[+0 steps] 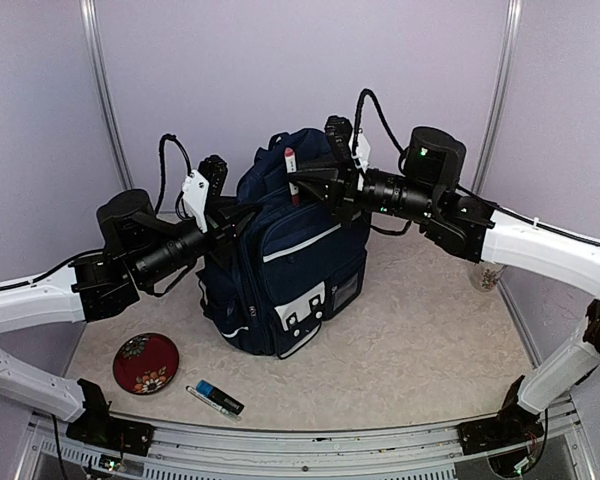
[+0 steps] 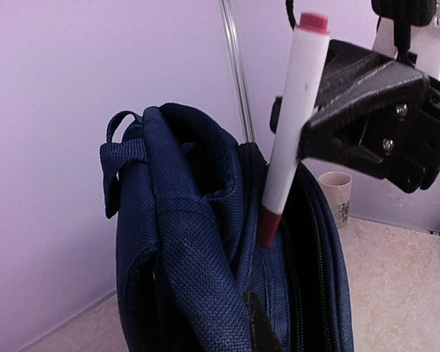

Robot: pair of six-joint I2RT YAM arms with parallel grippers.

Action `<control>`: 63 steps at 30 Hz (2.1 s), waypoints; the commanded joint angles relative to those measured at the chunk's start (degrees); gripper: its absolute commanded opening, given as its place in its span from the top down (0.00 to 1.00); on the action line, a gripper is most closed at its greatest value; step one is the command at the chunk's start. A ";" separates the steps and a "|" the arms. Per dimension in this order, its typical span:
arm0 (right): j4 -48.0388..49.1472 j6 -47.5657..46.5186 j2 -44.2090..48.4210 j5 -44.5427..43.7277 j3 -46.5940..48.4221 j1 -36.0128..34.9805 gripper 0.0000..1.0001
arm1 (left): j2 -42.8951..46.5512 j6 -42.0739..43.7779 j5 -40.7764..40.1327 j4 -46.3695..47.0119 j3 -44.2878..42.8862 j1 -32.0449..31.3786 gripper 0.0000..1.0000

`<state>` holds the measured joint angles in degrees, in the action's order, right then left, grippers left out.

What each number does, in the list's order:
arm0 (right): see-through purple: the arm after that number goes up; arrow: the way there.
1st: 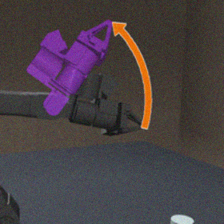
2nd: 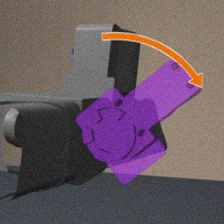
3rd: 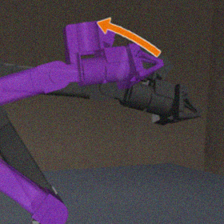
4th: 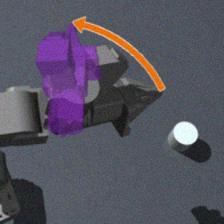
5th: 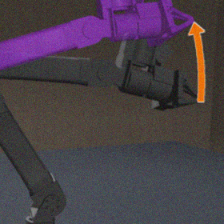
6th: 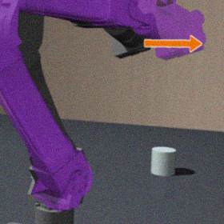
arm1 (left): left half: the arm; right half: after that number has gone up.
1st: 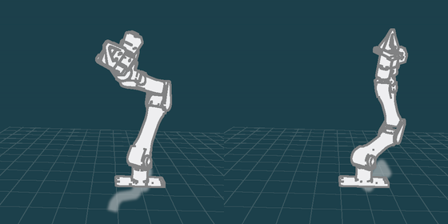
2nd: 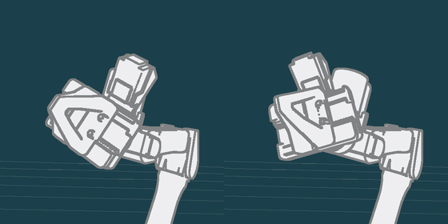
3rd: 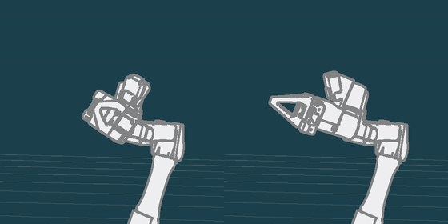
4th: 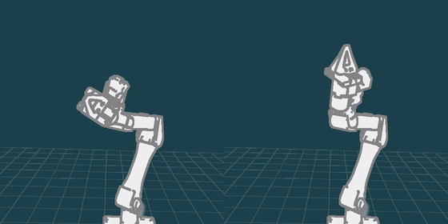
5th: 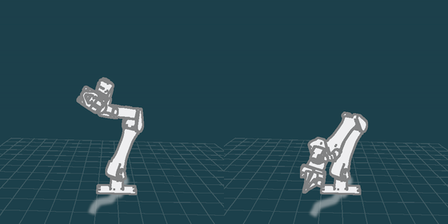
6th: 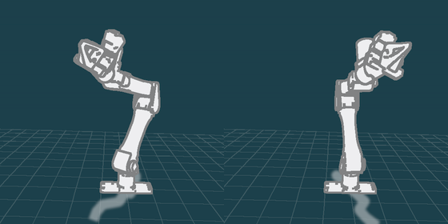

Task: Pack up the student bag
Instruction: Place the pen in the upper front pocket of the bag, then move the pen to the corner of the board.

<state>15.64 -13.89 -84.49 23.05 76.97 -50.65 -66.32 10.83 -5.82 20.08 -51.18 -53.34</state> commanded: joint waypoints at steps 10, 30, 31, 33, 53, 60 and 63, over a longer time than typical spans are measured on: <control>-29.82 -2.39 0.15 3.03 8.72 4.25 1.00 | 0.23 1.93 0.21 2.98 -2.96 -0.18 1.00; -46.33 -4.50 -6.39 -16.33 25.50 -9.11 0.35 | -0.63 2.22 -0.81 2.23 -3.36 -0.01 1.00; -45.42 -4.42 -5.97 -15.55 24.10 -11.13 0.35 | -0.75 2.16 -1.27 2.08 -3.46 0.12 1.00; -43.13 -2.89 -5.86 -15.08 21.21 -14.76 0.36 | -0.95 1.87 -1.59 1.57 -3.71 0.32 1.00; -37.58 17.73 -42.28 -23.93 23.97 -29.15 0.44 | 2.54 -0.46 -2.63 -1.49 -1.55 3.24 1.00; -41.27 21.13 -49.20 -28.01 28.14 -29.15 0.58 | 2.13 -0.52 -1.49 -1.79 -1.51 3.24 1.00; -42.26 21.09 -50.55 -27.61 28.44 -29.15 0.59 | 1.96 -0.54 -1.40 -1.57 -1.38 3.33 1.00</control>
<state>-23.57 5.32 -132.60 -2.85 103.53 -79.46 -65.84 10.50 -6.42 16.86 -52.64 -50.78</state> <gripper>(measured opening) 0.418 0.089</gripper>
